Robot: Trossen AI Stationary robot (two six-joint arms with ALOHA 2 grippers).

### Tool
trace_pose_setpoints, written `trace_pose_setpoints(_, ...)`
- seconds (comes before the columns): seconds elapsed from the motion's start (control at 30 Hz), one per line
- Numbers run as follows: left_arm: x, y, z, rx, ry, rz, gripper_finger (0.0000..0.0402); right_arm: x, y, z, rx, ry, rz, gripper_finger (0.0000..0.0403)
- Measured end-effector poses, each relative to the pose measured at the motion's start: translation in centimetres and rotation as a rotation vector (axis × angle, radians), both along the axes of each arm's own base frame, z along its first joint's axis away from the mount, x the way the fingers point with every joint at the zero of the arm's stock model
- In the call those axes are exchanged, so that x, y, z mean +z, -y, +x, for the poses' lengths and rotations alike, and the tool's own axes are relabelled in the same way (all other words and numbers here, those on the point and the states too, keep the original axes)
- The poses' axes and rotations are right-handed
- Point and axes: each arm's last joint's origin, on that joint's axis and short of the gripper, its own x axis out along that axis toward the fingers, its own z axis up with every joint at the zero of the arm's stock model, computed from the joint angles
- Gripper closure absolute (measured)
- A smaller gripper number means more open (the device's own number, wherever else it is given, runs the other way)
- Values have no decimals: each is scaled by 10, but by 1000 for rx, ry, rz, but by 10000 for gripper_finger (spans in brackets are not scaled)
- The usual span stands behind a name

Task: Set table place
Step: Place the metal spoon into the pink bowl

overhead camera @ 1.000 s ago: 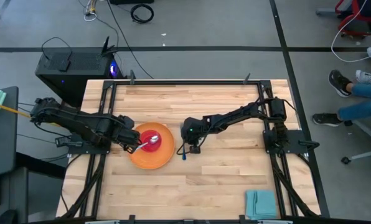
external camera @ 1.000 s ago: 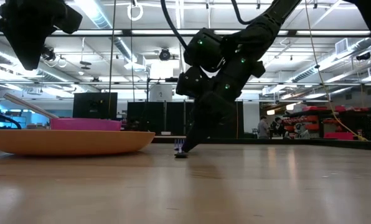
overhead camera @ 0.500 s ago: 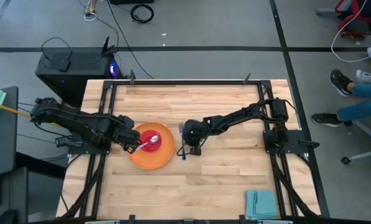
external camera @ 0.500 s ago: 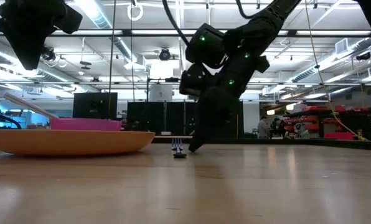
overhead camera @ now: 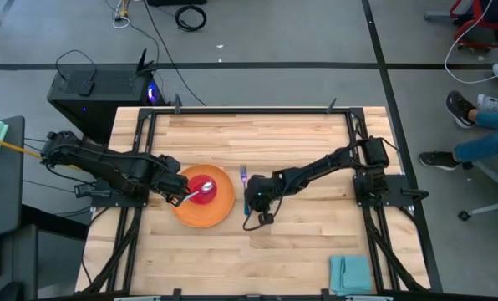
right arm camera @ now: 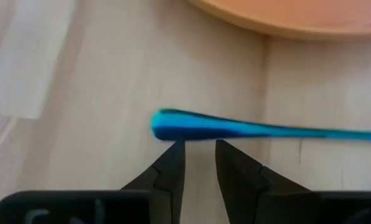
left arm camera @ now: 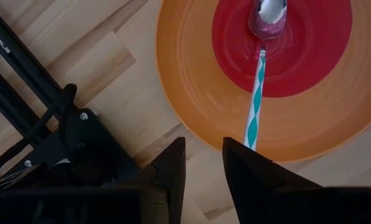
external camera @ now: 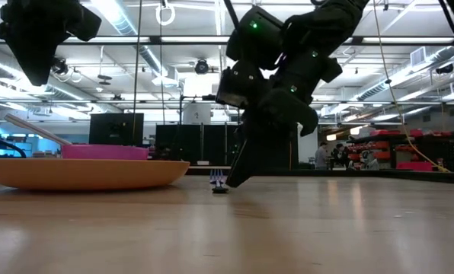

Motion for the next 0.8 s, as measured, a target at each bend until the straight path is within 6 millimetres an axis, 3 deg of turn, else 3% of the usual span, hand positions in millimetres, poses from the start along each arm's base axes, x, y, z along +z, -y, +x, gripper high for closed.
trace_pose_setpoints(0.5,0,0,0,0,0,0,286,4,-1,0,-3,9,-8,308)
trace_pose_setpoints(0.8,0,0,1,0,7,-2,291,-4,-12,0,18,-4,-6,308)
